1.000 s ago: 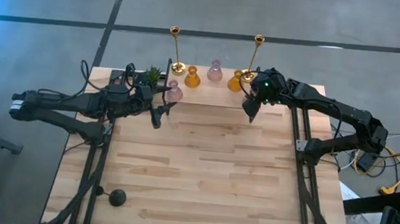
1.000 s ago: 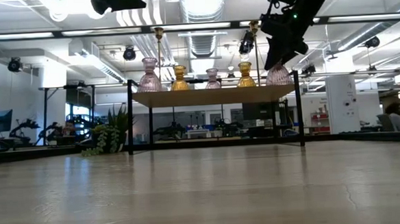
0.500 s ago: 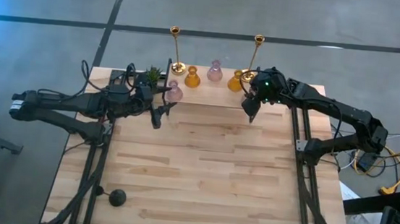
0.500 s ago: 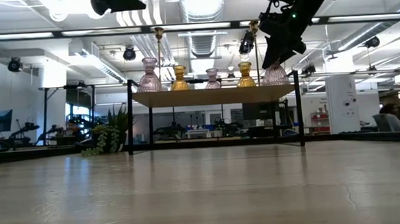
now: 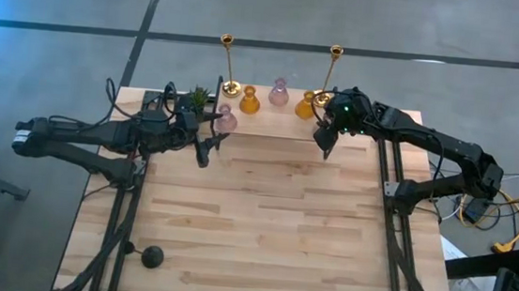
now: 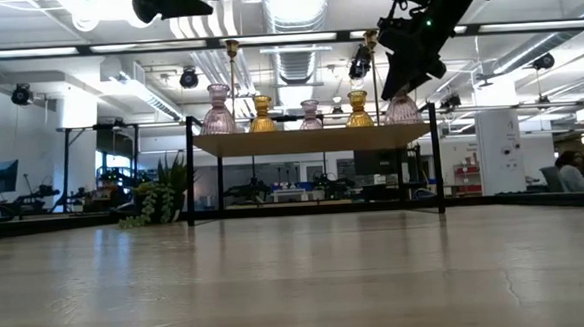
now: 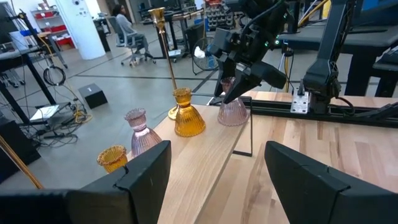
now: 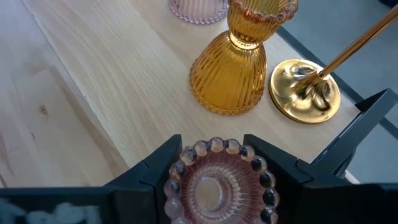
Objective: Pick & Place candle stick holders
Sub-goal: Put the pink glass candle holder on the shelf, then put the black candle holder on the shelf
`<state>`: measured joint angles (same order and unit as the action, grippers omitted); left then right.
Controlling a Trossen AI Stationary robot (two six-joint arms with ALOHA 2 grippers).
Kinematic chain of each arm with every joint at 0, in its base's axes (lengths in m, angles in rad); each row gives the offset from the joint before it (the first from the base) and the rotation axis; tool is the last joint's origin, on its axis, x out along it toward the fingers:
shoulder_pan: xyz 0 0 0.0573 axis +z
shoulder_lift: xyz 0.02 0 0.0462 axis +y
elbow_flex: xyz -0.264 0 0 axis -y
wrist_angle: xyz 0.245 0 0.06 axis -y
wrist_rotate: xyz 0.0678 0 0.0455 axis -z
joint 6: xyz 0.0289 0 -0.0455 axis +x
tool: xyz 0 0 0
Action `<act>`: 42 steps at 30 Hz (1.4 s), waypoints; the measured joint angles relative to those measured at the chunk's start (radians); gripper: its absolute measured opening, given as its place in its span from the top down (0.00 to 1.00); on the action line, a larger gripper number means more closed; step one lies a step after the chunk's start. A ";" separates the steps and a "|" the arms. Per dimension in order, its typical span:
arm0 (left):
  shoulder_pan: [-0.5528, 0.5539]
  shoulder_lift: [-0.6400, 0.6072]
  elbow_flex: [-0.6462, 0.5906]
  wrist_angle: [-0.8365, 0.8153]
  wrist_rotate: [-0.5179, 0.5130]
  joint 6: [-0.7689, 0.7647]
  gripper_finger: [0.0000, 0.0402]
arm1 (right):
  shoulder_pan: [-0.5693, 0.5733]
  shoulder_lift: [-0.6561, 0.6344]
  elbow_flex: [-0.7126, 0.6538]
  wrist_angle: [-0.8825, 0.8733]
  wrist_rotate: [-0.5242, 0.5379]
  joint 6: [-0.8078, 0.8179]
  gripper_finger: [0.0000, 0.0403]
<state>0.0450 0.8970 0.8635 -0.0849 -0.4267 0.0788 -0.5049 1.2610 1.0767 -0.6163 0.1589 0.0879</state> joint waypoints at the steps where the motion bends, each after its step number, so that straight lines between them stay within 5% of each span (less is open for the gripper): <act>1: 0.000 0.000 0.000 -0.001 0.000 0.000 0.34 | 0.000 0.000 0.000 0.003 0.000 -0.002 0.60; 25: 0.000 0.000 0.000 -0.006 0.007 -0.001 0.34 | 0.000 -0.001 0.004 0.028 0.000 -0.036 0.30; 42: 0.000 -0.002 0.000 -0.006 0.008 0.002 0.34 | 0.011 -0.027 0.091 0.019 -0.006 -0.043 0.35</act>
<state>0.0448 0.8948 0.8635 -0.0910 -0.4191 0.0809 -0.4940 1.2343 1.1678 -0.5977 0.1527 0.0445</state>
